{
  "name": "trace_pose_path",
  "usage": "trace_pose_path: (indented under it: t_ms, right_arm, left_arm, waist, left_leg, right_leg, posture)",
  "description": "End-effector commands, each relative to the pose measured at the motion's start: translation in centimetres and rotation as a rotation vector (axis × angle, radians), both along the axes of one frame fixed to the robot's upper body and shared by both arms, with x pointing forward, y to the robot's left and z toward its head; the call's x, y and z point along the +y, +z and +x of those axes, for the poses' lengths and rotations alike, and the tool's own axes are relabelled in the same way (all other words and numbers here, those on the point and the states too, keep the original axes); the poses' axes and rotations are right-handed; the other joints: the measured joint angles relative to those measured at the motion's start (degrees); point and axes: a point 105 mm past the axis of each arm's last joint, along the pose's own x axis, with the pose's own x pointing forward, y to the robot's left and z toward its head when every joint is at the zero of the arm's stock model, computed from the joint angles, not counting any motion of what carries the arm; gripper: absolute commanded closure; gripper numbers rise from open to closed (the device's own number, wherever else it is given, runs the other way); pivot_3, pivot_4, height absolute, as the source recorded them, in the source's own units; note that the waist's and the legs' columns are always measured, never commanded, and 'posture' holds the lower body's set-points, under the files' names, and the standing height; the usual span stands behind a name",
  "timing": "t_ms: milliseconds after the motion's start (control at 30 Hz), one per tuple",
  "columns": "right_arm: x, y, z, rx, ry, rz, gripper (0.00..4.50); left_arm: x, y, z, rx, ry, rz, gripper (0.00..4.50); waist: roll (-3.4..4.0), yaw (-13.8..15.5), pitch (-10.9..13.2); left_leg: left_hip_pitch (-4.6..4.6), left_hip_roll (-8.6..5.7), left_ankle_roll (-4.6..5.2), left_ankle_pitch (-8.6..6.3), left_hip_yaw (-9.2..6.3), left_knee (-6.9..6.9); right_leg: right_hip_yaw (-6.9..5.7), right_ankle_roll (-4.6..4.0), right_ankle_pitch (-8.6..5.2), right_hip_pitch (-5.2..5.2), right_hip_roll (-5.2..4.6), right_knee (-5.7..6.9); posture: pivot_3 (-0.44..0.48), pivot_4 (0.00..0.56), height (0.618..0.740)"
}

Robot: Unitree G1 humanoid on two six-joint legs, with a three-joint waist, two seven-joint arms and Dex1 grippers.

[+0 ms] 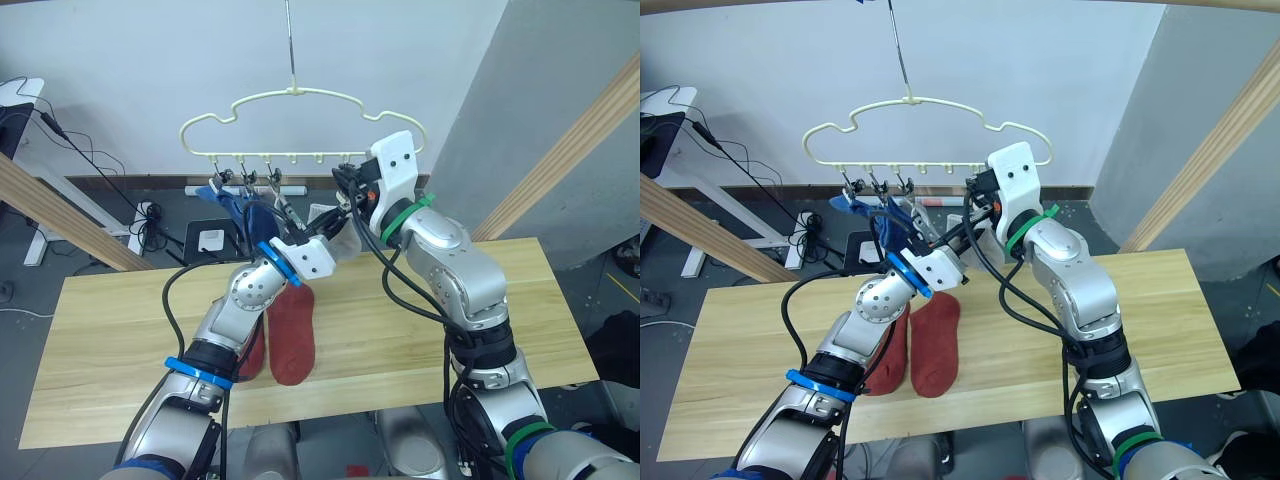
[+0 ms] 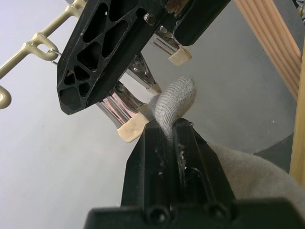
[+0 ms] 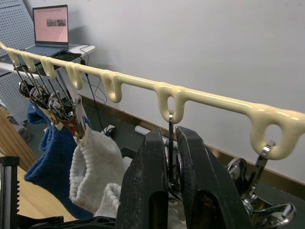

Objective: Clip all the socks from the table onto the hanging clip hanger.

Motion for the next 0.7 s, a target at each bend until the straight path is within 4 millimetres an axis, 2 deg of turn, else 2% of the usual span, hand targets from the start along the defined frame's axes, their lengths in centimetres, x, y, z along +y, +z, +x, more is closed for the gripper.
trace_pose_path:
  t_ms: [33, 67, 367, 667, 700]
  right_arm:
    - [0.1, 0.4, -0.6, -0.032, 0.009, -0.004, 4.46]
    - [0.1, 0.4, -0.5, -0.029, 0.006, 0.0, 4.46]
    - [-0.2, 0.7, -0.7, 0.0, 0.012, 0.032, 1.39]
    - [-0.6, 0.9, -3.2, 0.007, 0.093, 0.007, 1.39]
    - [-0.8, 0.9, -3.5, 0.005, 0.102, 0.0, 1.36]
  left_arm:
    - [-0.1, 1.8, -0.2, -0.076, -0.011, -0.024, 4.5]
    - [0.0, 1.8, -0.2, -0.076, -0.01, -0.025, 4.5]
    - [0.1, 1.9, 0.0, -0.075, 0.002, -0.037, 4.5]
    - [-0.1, 1.2, -0.2, 0.001, -0.026, -0.079, 4.5]
    - [0.0, 1.1, -0.3, 0.026, -0.037, -0.099, 4.24]
  waist:
    - [0.0, 0.01, 0.0]
    - [0.0, 0.0, 0.0]
    - [0.0, 0.02, 0.0]
    - [0.0, 0.09, 0.0]
    - [0.0, 0.08, 0.0]
  left_leg:
    - [0.0, 0.0, 0.0, 0.0, 0.0, 0.0]
    - [0.0, 0.0, 0.0, 0.0, 0.0, 0.0]
    - [-0.01, 0.0, 0.0, 0.0, 0.0, 0.0]
    - [-0.03, 0.0, 0.0, 0.0, -0.02, 0.0]
    - [-0.03, 0.0, 0.0, 0.0, -0.01, 0.0]
  right_leg:
    - [0.01, 0.0, 0.0, 0.0, 0.0, 0.0]
    - [0.0, 0.0, 0.0, 0.0, 0.0, 0.0]
    - [0.01, 0.0, 0.0, 0.0, 0.0, 0.0]
    - [-0.01, 0.0, 0.0, 0.0, 0.0, -0.05]
    - [0.0, 0.0, 0.0, 0.0, 0.0, -0.05]
  posture:
    - [-0.226, 0.301, 0.733]
    - [-0.226, 0.302, 0.733]
    - [-0.227, 0.304, 0.733]
    - [-0.234, 0.312, 0.733]
    - [-0.237, 0.312, 0.733]
